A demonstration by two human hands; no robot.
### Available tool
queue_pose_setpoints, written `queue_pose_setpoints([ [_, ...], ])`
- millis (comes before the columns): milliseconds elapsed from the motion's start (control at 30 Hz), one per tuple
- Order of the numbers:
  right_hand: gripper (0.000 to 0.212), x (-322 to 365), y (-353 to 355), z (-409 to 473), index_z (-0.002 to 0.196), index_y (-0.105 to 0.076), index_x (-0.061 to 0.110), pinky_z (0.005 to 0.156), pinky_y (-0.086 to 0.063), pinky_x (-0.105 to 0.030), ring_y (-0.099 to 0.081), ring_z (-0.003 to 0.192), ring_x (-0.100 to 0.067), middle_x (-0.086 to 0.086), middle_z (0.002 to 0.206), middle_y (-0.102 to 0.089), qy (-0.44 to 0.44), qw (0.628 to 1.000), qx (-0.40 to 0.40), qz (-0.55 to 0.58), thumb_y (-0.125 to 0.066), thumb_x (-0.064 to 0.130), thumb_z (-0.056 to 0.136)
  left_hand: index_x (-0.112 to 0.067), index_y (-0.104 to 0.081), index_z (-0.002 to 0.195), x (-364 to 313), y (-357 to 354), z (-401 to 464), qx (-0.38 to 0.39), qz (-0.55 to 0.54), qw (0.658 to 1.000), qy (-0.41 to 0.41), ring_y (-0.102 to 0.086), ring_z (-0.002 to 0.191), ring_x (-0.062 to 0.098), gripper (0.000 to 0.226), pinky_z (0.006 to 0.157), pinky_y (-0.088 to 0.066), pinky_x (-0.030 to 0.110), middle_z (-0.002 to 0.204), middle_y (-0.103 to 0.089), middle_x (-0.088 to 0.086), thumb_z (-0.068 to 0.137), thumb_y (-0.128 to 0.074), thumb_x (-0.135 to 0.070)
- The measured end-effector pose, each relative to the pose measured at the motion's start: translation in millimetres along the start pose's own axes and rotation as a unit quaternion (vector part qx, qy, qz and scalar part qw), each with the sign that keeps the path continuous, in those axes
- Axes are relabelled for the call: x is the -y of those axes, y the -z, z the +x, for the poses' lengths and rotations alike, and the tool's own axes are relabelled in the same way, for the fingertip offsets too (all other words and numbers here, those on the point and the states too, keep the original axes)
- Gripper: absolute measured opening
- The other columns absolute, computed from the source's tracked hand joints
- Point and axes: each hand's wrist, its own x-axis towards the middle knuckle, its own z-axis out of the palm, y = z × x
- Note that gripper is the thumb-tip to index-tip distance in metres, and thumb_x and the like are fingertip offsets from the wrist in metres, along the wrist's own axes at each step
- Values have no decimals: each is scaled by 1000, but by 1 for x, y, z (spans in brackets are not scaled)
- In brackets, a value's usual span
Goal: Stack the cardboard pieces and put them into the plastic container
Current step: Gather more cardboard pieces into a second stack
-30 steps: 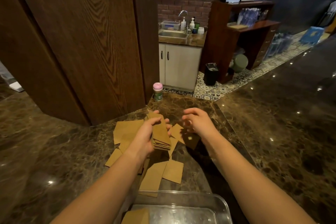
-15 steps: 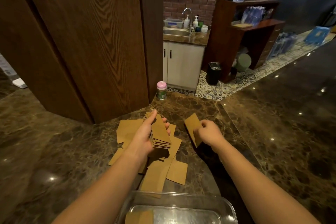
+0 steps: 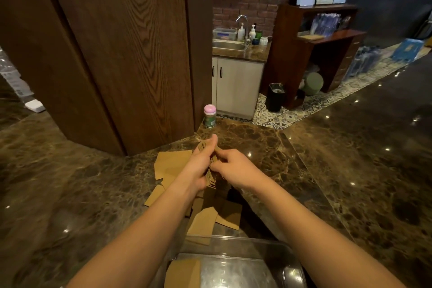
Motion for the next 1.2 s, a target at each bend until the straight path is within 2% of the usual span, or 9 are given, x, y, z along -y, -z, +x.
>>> queue_pose_setpoints([
  [100,23,3,6,0,115,-68,13,62,-47,-28,-60,74,-16,-4,85,-65,-20,994,31,106,-55,13,95,-26,-57,130,-7,12,-4,24,-43,998,34,-73,77,31,47,60,-58,43,103,-69,15,86,-72,-26],
  [200,20,-8,12,6,116,-65,16,59,-42,-26,-59,69,-10,0,88,-65,-72,980,-49,179,-59,18,97,-20,-70,108,-19,34,-1,-9,-74,997,24,-70,69,27,24,63,-59,42,84,-71,14,88,-70,-34],
  [333,60,-35,-11,7,124,-61,21,82,-50,-30,-62,102,-15,7,113,-64,-71,977,92,-179,-80,52,76,-12,-77,62,-33,63,5,-83,-99,992,8,-68,65,26,43,62,-55,40,68,-72,12,90,-67,-45],
  [500,97,-53,-50,7,132,-46,18,91,-52,-41,-59,115,-25,-1,126,-61,-96,942,85,-309,-86,64,57,-13,-72,43,-37,83,3,-52,-110,992,33,-66,49,23,62,57,-58,32,59,-68,11,94,-60,-47],
  [633,46,-48,-31,14,113,-65,14,70,-45,-23,-58,85,-11,5,95,-64,-134,968,104,-188,-85,34,77,-10,-74,47,-37,86,-1,-47,-106,992,47,-65,49,24,60,53,-58,33,59,-68,12,94,-61,-44],
  [733,13,-40,0,11,84,-64,16,65,-48,-25,-53,73,-13,-1,81,-59,-183,976,116,-24,-76,21,88,-12,-76,51,-35,87,-3,-45,-84,994,48,-68,56,23,53,54,-57,35,64,-69,11,91,-65,-45],
  [900,3,-26,37,1,89,-72,11,57,-43,-25,-47,63,-13,-5,83,-60,-194,961,47,189,-70,10,90,-20,-82,68,-28,75,-12,7,-22,999,32,-71,68,25,35,59,-57,38,76,-73,12,81,-73,-50],
  [1033,15,-5,25,1,102,-70,11,49,-38,-25,-47,53,-10,-6,74,-61,-167,969,-18,181,-65,4,89,-28,-64,114,-17,56,-22,16,26,999,-14,-73,75,26,39,62,-60,42,93,-72,13,81,-73,-47],
  [1200,32,21,-8,13,123,-57,14,44,-42,-27,-49,47,-13,-3,59,-53,-136,959,-47,245,-63,5,93,-23,-58,120,-4,38,-41,88,77,993,-21,-73,72,27,38,63,-61,39,81,-74,12,92,-59,-48],
])
